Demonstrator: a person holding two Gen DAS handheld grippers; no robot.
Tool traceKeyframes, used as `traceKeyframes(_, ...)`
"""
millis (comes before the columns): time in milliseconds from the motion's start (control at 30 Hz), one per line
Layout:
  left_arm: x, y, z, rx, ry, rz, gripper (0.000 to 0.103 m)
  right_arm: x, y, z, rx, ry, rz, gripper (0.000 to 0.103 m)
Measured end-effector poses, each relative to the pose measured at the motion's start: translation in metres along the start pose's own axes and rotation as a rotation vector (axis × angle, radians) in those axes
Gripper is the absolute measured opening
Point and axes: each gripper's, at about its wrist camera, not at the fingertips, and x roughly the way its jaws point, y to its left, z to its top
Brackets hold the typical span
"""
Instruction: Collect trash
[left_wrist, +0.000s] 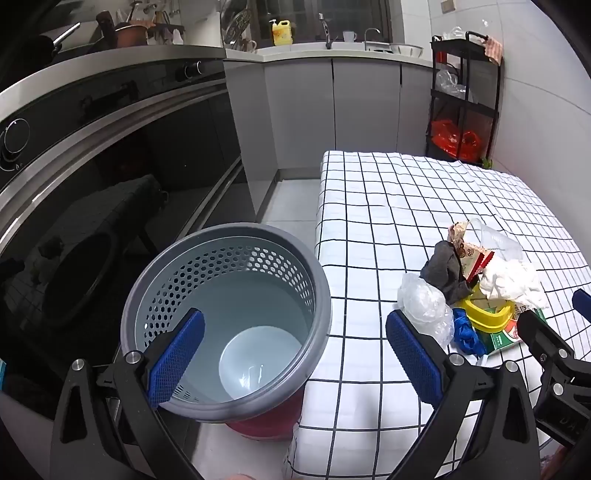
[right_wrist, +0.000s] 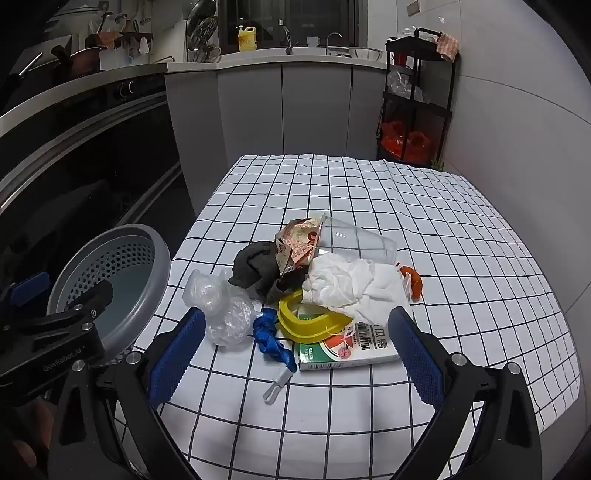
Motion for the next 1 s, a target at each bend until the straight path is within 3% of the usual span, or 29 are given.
traceKeyframes(567, -0.013, -0.002, 0.003, -0.001, -0.068, -0.007, 0.097, -0.026, 0.005, 0.004, -0.033, -0.100, -0.026, 0.095)
traceKeyframes(1000, -0.016, -0.003, 0.003, -0.001, -0.094, -0.005, 0.097, -0.026, 0.006, 0.003, -0.032, -0.118, -0.030, 0.095)
